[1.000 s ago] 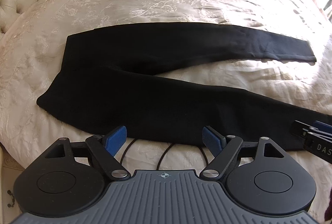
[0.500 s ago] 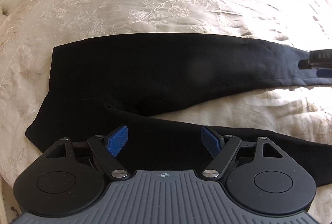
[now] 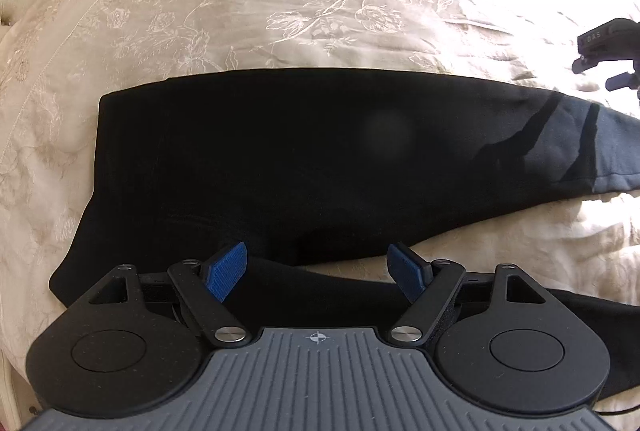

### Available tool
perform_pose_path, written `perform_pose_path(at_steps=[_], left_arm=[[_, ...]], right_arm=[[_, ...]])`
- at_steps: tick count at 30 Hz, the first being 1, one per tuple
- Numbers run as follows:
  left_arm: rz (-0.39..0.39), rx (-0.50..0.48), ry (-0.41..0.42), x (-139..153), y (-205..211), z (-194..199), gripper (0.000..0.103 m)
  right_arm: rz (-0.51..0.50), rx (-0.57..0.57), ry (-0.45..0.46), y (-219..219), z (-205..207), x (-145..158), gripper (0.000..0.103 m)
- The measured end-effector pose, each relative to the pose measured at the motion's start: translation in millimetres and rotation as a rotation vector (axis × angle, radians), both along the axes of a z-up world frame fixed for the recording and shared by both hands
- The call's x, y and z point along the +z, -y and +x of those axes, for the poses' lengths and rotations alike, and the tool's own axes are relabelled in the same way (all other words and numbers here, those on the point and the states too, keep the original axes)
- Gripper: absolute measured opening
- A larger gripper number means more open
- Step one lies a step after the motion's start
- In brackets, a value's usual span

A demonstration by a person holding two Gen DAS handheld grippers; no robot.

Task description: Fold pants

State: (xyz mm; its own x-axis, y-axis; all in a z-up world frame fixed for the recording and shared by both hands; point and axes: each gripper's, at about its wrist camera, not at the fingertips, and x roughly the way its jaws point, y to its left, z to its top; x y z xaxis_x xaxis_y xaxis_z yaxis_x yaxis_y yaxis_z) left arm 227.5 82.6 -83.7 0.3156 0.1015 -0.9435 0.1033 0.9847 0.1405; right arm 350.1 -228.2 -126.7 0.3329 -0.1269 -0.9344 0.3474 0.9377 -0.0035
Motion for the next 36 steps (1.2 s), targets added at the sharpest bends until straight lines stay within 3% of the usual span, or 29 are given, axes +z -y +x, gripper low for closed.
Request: perform_pose_path(at_steps=[7, 15, 17, 21, 24, 27, 31, 36], left_arm=[[0.006, -0.064, 0.057, -0.9, 21.2, 38.1, 0.077], [-0.01, -0.146, 0.123, -2.9, 67.3, 103.4, 0.077], [-0.023, -0.16, 0.13, -1.9, 79.8, 115.0, 0.077], [-0.038, -0.155, 0.117, -3.0, 91.6, 119.4, 0.077], [-0.043, -0.148, 0.09, -10.4, 91.0, 112.4, 0.077], [-0.021, -0.142, 0.065, -20.1, 85.9, 108.2, 0.077], [0.004, -0.129, 0.049, -27.9, 75.7, 111.3, 0.077], [0.015, -0.118, 0.073, -27.1, 79.6, 132.1, 0.077]], right_arm=[[0.01, 0.08, -0.101, 4.8, -5.7, -28.2, 0.06], [0.026, 0.154, -0.097, -4.5, -80.2, -21.0, 0.06], [0.035, 0.142, -0.051, -2.4, -89.2, -15.7, 0.06], [0.049, 0.181, 0.043, 2.6, -74.3, 2.9, 0.061], [0.039, 0.243, 0.045, 5.4, -41.2, 4.2, 0.061], [0.038, 0.187, 0.036, 13.8, -12.8, -3.8, 0.061], [0.082, 0.1, -0.062, 21.9, 9.2, -30.9, 0.058], [0.076, 0.246, -0.183, 13.7, -3.9, -39.6, 0.057]])
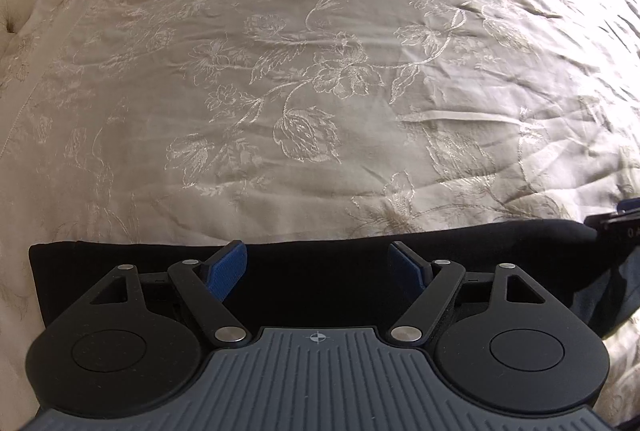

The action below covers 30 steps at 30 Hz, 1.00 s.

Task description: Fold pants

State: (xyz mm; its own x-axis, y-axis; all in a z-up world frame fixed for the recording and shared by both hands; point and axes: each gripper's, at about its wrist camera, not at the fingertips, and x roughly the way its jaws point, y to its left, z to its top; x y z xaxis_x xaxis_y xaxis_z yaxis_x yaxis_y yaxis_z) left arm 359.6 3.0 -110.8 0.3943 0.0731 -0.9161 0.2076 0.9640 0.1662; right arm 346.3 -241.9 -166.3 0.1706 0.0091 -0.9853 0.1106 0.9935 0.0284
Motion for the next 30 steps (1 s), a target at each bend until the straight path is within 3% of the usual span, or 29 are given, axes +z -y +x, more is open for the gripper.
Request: perform_pose_path(at_steps=[6, 11, 16, 21, 24, 27, 30], left_arm=[[0.009, -0.057, 0.037, -6.0, 34.2, 30.2, 0.077], [-0.006, -0.102, -0.019, -28.2, 60.4, 40.8, 0.077], [-0.019, -0.163, -0.126, -61.2, 67.2, 8.9, 0.076], [-0.024, -0.187, -0.074, -69.2, 57.2, -37.9, 0.076], [-0.031, -0.183, -0.048, -68.6, 52.7, -48.8, 0.076], [-0.031, -0.18, -0.043, -70.3, 51.6, -52.0, 0.076], [-0.025, -0.185, -0.039, -70.7, 56.0, -52.7, 0.076]], right_arm=[[0.01, 0.056, -0.011, -1.6, -30.7, 9.8, 0.057], [0.017, 0.007, 0.032, -1.7, -60.5, 14.8, 0.057], [0.015, -0.027, 0.073, -8.3, -100.4, 19.4, 0.057], [0.032, -0.099, 0.138, -1.8, -123.6, 28.7, 0.057], [0.042, -0.183, 0.208, 6.8, -141.1, 45.3, 0.058], [0.048, -0.336, 0.286, 25.2, -162.4, 68.8, 0.06], [-0.007, -0.478, 0.33, 39.8, -172.1, 80.3, 0.061]])
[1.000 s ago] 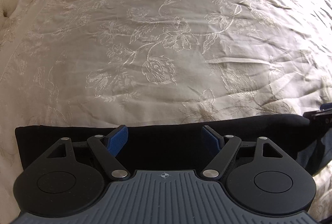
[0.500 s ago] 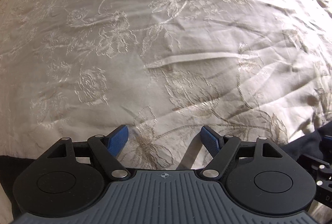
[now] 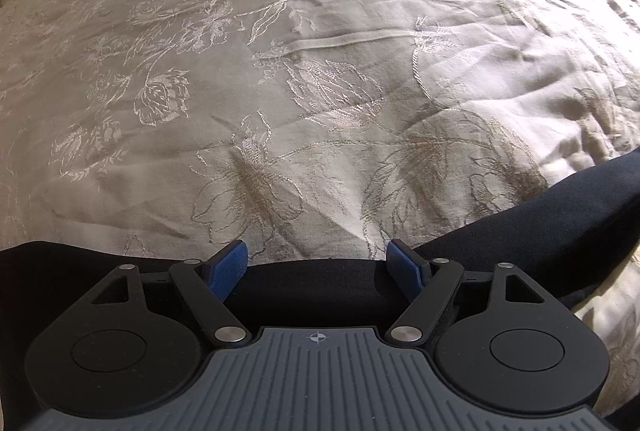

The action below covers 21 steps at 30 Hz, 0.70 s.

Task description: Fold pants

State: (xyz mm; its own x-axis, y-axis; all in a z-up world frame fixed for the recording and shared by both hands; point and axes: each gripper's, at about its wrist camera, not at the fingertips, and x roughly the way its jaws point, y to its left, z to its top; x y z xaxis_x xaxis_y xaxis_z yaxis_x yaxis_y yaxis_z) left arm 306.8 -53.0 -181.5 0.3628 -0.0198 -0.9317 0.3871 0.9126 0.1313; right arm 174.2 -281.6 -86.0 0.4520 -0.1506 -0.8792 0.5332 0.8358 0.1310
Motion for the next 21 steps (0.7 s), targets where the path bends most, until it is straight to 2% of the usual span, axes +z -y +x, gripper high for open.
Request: perform_pose_path(at_steps=[2, 4, 9, 11, 12, 13, 14, 15, 21], left_arm=[[0.003, -0.002, 0.003, -0.5, 1.2, -0.2, 0.076], [0.008, -0.004, 0.006, 1.7, 1.0, 1.0, 0.076], [0.024, -0.017, 0.025, 1.3, 5.4, 1.4, 0.076], [0.026, -0.02, 0.026, 2.8, 6.6, -1.2, 0.076], [0.024, -0.019, 0.024, 4.0, 6.3, -0.9, 0.076], [0.02, -0.016, 0.019, 5.9, 5.3, -0.4, 0.076], [0.011, -0.012, 0.012, 9.1, 3.3, 0.1, 0.075], [-0.002, -0.006, 0.005, 13.2, 0.5, 0.8, 0.075], [-0.112, 0.087, 0.0, 53.0, -31.4, 1.9, 0.074]], right_arm=[[-0.044, -0.075, 0.004, 12.2, -3.3, 6.2, 0.062], [-0.068, -0.124, -0.024, 22.1, 4.7, 0.3, 0.062], [-0.052, -0.227, -0.062, 40.0, 33.0, -23.0, 0.061], [-0.031, -0.259, -0.091, 47.1, 41.0, -32.4, 0.053], [-0.019, -0.263, -0.094, 48.8, 42.1, -34.2, 0.052], [-0.007, -0.269, -0.091, 49.2, 40.9, -35.1, 0.025], [0.009, -0.271, -0.097, 48.6, 39.4, -36.1, 0.006], [0.026, -0.272, -0.106, 47.9, 37.4, -36.4, 0.003], [0.041, -0.238, -0.062, 36.4, -1.7, -13.1, 0.003]])
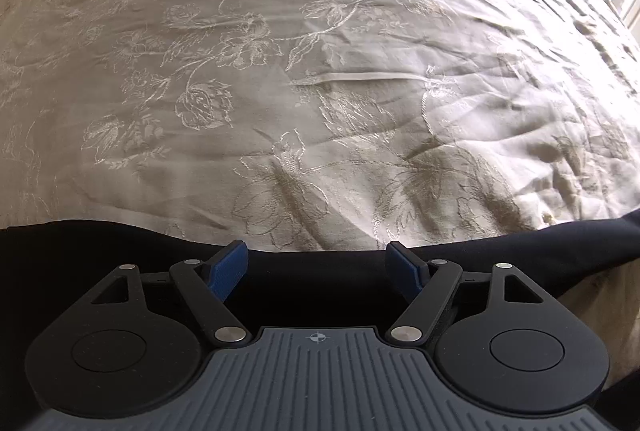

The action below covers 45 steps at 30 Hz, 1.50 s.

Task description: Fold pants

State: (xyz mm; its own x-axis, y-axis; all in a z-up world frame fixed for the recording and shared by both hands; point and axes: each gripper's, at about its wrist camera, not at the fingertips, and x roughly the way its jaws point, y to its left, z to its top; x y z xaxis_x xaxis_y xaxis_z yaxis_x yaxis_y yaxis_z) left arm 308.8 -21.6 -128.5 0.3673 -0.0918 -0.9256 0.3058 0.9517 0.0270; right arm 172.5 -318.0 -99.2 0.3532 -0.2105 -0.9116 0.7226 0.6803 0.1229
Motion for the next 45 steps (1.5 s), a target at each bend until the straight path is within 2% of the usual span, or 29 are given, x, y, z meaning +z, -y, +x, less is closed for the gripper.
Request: perform_pose_path(at_steps=[7, 15, 21, 26, 30, 31, 32, 33, 34, 37, 41, 45], left_arm=[[-0.104, 0.143, -0.083, 20.4, -50.1, 8.5, 0.074], [-0.087, 0.27, -0.132, 18.0, -91.7, 18.3, 0.074], [-0.104, 0.304, -0.173, 13.0, -100.8, 22.1, 0.074], [-0.084, 0.329, -0.221, -3.8, -99.5, 29.3, 0.075], [-0.125, 0.367, -0.275, -18.8, -99.7, 35.9, 0.074], [-0.146, 0.371, -0.291, -21.7, -99.5, 38.1, 0.073], [-0.181, 0.376, -0.305, -24.5, -99.4, 40.9, 0.065], [-0.207, 0.377, -0.315, -25.4, -99.2, 42.2, 0.038], [-0.228, 0.379, -0.323, -24.6, -99.0, 43.1, 0.017], [-0.194, 0.352, -0.258, -2.5, -91.7, 33.9, 0.011], [-0.131, 0.246, -0.14, 36.2, -82.6, -7.0, 0.011], [-0.107, 0.199, -0.118, 49.9, -94.4, -64.8, 0.011]], right_arm=[[0.066, -0.026, 0.034, -15.9, -67.1, 15.9, 0.003], [0.123, -0.064, 0.018, -34.0, -110.7, 4.5, 0.003], [0.115, -0.056, 0.036, -34.7, -115.3, 6.7, 0.003], [0.111, -0.061, 0.058, -34.3, -117.1, 13.1, 0.003], [0.11, -0.057, 0.063, -34.3, -118.6, 16.9, 0.003], [0.11, -0.056, 0.063, -34.2, -118.9, 17.3, 0.003], [0.11, -0.052, 0.062, -34.2, -119.4, 17.5, 0.003], [0.11, -0.05, 0.061, -34.2, -119.9, 17.6, 0.003], [0.112, -0.049, 0.06, -34.1, -120.3, 17.7, 0.003], [0.115, -0.045, 0.062, -33.8, -122.6, 19.1, 0.003], [0.109, -0.029, 0.07, -34.2, -129.7, 27.5, 0.004], [0.118, -0.01, 0.069, -32.0, -150.0, 35.4, 0.004]])
